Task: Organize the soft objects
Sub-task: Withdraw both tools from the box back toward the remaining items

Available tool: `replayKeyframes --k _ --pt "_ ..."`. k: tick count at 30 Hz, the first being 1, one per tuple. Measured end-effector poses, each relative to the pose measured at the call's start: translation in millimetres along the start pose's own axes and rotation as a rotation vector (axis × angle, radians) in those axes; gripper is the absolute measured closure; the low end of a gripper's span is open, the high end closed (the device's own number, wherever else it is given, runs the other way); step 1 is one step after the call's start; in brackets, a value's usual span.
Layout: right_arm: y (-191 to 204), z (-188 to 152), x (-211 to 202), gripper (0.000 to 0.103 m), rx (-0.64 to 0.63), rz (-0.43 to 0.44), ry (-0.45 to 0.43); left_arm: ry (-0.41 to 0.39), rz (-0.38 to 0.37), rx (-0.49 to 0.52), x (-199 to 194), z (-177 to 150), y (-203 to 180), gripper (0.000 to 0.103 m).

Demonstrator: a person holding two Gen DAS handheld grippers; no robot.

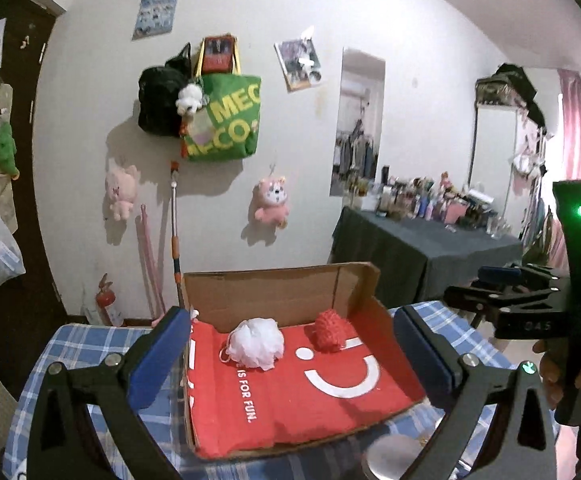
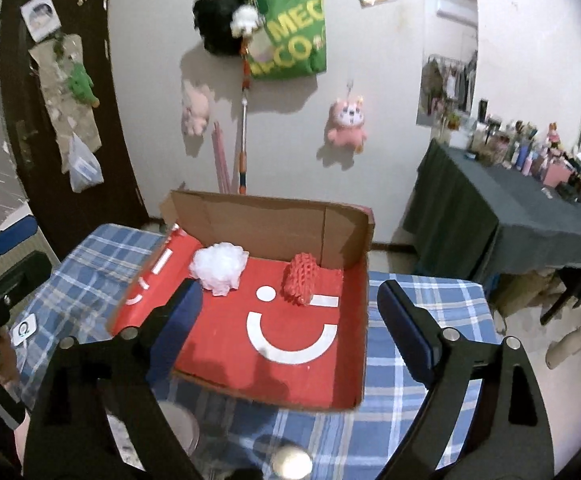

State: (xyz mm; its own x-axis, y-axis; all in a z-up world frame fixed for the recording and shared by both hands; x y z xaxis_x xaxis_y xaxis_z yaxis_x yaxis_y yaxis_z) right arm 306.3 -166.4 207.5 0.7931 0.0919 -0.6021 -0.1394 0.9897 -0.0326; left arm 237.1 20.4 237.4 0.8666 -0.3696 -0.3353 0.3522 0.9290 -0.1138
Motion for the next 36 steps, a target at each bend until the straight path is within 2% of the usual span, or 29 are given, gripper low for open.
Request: replayKeyframes --k 8,11,18,23,28,32,36 --pt "5.5 -32.6 -90.9 0.009 -0.024 0.004 -0.172 -0.121 0.000 0.026 -74.5 -15.2 -29.3 0.000" --pt "10.8 -45.4 -118.2 0.007 -0.037 0.008 -0.224 -0.156 0.023 0.051 -96.9 -26.0 -39.4 0.000" --pt "21.0 -92.4 -168.1 0.003 -0.033 0.037 -0.322 -0.181 0.043 0.065 -127.2 -70.4 -55.9 0.000" --pt "26.8 -134.0 -180.4 0.003 -0.019 0.023 -0.353 -0.172 0.049 0.050 -134.5 -110.8 -64.2 0.000" --pt "33.9 -176.3 -179.6 0.003 -0.027 -0.053 -0.390 -0.155 0.051 0.003 -133.3 -146.9 -61.4 0.000" --pt "38.1 -207.0 -167.2 0.003 -0.025 -0.109 -0.396 -0.126 0.054 -0.021 -126.4 -173.6 -59.7 0.000" --pt "39.4 -228.0 -149.7 0.003 -0.007 -0.126 -0.372 -0.082 0.078 -0.014 -116.3 -200.0 -56.7 0.000"
Point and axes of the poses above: each gripper's, at about its wrist camera, not at the fingertips, and x roughly the way its jaws point, y to its left, z to its top, the point moved 7 cm from there along x, roughly the way its jaws point, and after that the axes turned 6 degrees about -z, right-handed, at the moved point
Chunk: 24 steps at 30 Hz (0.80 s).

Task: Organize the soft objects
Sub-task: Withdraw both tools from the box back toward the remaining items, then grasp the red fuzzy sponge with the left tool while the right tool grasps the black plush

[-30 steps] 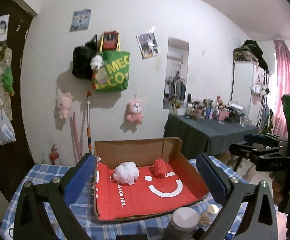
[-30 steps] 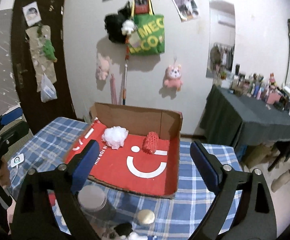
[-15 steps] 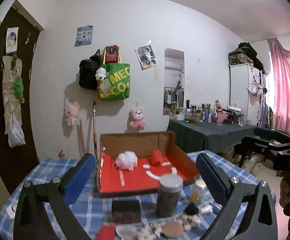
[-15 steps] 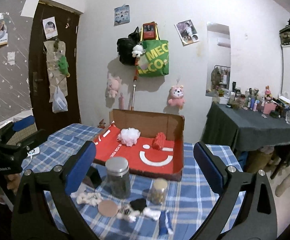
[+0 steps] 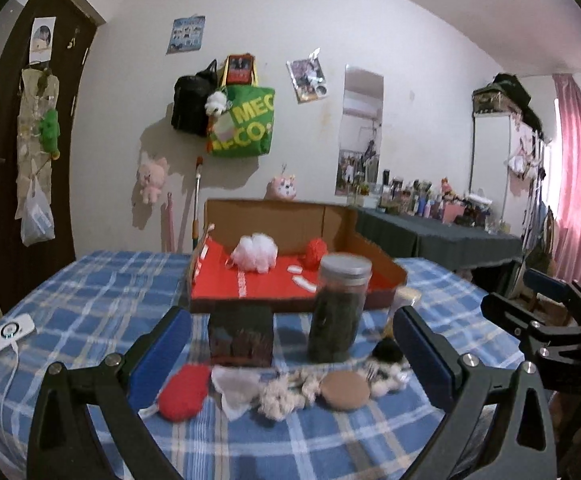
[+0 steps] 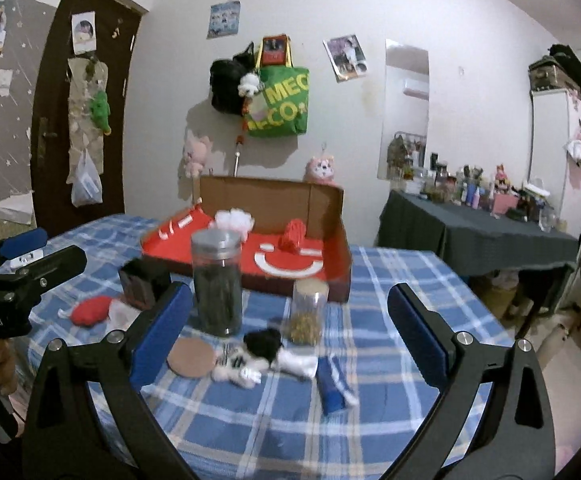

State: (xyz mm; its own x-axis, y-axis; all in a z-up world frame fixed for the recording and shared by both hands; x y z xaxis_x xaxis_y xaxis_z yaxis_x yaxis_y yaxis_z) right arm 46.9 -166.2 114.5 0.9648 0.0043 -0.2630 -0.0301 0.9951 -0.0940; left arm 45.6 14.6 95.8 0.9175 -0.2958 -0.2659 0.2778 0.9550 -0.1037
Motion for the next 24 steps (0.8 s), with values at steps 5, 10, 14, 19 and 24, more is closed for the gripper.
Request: replayKeyframes --k 5,10,14,19,24 --pt "2.6 -30.0 17.0 0.003 0.024 0.007 0.068 0.066 0.003 -0.010 12.5 -24.2 6.5 0.000" --pt "4.0 -52.4 34.4 0.003 0.052 0.021 0.137 0.103 0.025 -0.022 21.9 -36.2 16.6 0.000" --pt "7.8 -63.6 44.9 0.003 0.054 0.029 0.171 0.137 0.035 -0.048 28.6 -43.8 30.7 0.000" --pt "15.8 -75.7 63.1 0.003 0.058 0.046 0.221 0.165 0.073 -0.058 35.5 -49.4 53.8 0.000" --pt "24.0 -82.1 81.8 0.003 0.059 0.062 0.262 0.217 0.109 -0.055 48.5 -52.1 79.7 0.000"
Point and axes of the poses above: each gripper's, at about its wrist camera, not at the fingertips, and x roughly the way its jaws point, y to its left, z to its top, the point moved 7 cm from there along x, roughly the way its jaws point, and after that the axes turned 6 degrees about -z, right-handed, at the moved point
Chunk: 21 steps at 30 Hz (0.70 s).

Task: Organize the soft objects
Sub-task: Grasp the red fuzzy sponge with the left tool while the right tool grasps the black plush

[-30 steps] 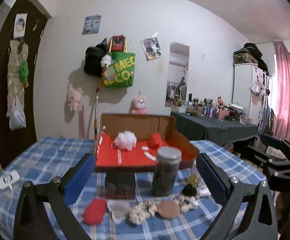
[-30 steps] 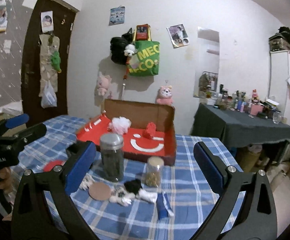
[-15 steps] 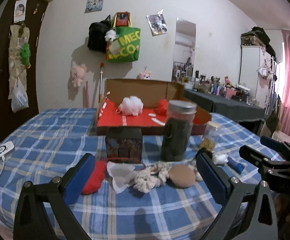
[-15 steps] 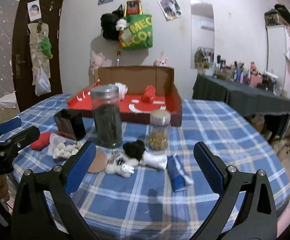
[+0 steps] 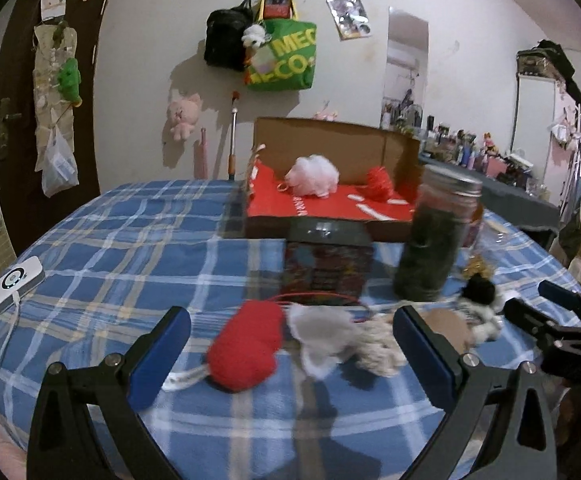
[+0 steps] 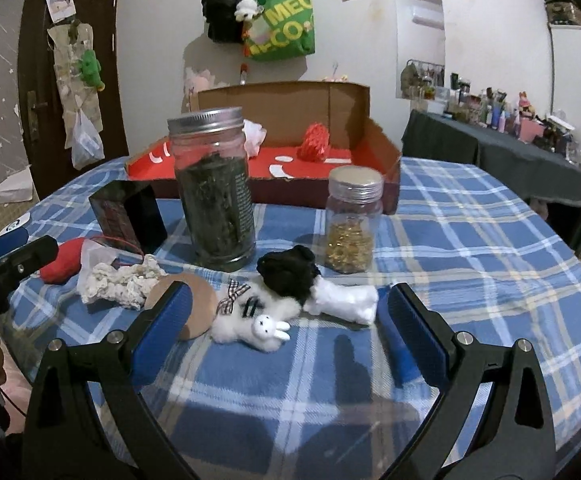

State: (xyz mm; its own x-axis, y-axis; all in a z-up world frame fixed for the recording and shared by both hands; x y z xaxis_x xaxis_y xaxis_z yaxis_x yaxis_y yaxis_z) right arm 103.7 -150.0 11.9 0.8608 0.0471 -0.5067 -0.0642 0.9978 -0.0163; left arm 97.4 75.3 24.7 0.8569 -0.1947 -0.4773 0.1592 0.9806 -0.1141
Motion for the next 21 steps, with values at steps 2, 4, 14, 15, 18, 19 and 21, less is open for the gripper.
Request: replayKeyframes --k 2,4,14,15,18,19,21 --pt "2.9 1.1 6.6 0.003 -0.003 0.006 0.014 0.029 0.010 0.006 6.3 -0.5 9.3 0.000" --pt "4.9 4.3 15.0 0.003 -0.006 0.015 0.037 0.055 0.019 0.012 12.1 -1.1 19.8 0.000" --pt "5.9 12.6 60.3 0.031 0.007 0.065 0.204 0.203 0.014 0.012 46.0 -13.4 45.4 0.030" --pt "5.8 10.4 63.3 0.035 0.008 0.068 0.224 0.211 -0.012 0.007 47.3 -14.6 43.9 0.040" --pt "5.4 6.2 67.2 0.065 0.020 0.089 0.250 0.219 -0.080 -0.003 46.7 -16.9 35.2 0.061" --pt "5.6 5.5 67.9 0.067 0.021 0.098 0.255 0.211 -0.072 0.004 45.1 -16.4 33.3 0.062" --pt "5.4 5.0 66.9 0.072 0.025 0.113 0.248 0.192 -0.076 0.014 39.1 -13.7 29.2 0.062"
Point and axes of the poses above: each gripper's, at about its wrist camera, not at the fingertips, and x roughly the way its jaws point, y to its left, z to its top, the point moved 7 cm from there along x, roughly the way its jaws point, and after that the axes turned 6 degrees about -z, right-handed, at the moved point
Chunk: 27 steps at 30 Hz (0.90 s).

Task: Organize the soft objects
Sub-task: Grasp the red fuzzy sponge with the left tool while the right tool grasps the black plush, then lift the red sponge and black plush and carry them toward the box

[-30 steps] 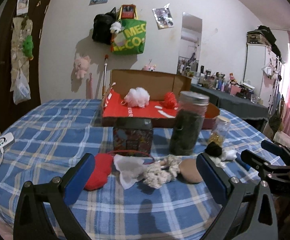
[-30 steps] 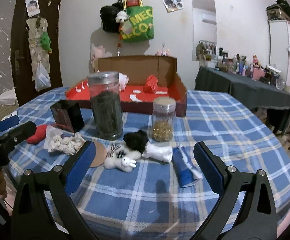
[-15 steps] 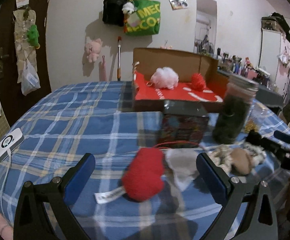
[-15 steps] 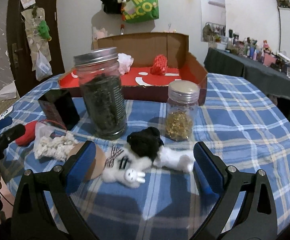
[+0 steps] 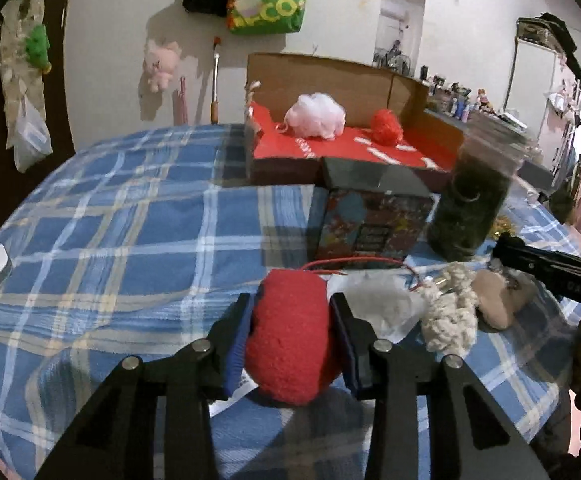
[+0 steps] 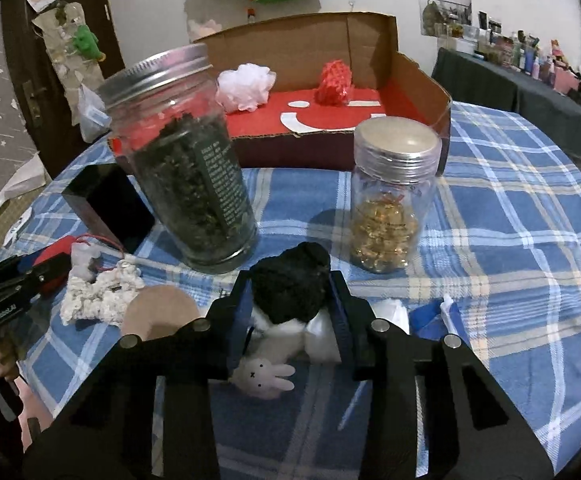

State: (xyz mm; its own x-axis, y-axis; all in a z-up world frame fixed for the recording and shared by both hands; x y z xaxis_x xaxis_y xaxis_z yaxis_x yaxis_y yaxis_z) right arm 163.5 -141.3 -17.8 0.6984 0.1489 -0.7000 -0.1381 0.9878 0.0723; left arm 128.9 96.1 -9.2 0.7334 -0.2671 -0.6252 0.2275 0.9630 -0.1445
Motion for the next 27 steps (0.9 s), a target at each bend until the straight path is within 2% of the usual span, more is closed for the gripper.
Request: replayKeyframes --k 5,11,15,17,20,27 --pt "2.2 -1.0 -11.1 0.072 -0.005 0.029 -0.043 -0.057 0.023 0.032 -21.0 11.5 -10.0 0.062" --pt "8.2 4.1 -32.9 0.073 -0.064 0.010 -0.128 -0.162 0.017 0.055 -55.8 33.3 -24.7 0.063" --pt "7.9 7.0 -47.8 0.073 -0.062 0.031 -0.166 -0.208 -0.086 0.071 -70.1 44.0 -50.2 0.063" --pt "7.9 7.0 -53.0 0.073 -0.056 0.046 -0.179 -0.219 -0.161 0.082 -70.1 45.8 -69.5 0.062" --pt "8.5 5.9 -60.1 0.072 -0.049 0.067 -0.198 -0.202 -0.233 0.096 -58.5 43.5 -93.2 0.062" --pt "16.9 -7.0 -63.1 0.072 -0.069 0.094 -0.197 -0.080 -0.278 0.096 -4.7 22.2 -124.3 0.062"
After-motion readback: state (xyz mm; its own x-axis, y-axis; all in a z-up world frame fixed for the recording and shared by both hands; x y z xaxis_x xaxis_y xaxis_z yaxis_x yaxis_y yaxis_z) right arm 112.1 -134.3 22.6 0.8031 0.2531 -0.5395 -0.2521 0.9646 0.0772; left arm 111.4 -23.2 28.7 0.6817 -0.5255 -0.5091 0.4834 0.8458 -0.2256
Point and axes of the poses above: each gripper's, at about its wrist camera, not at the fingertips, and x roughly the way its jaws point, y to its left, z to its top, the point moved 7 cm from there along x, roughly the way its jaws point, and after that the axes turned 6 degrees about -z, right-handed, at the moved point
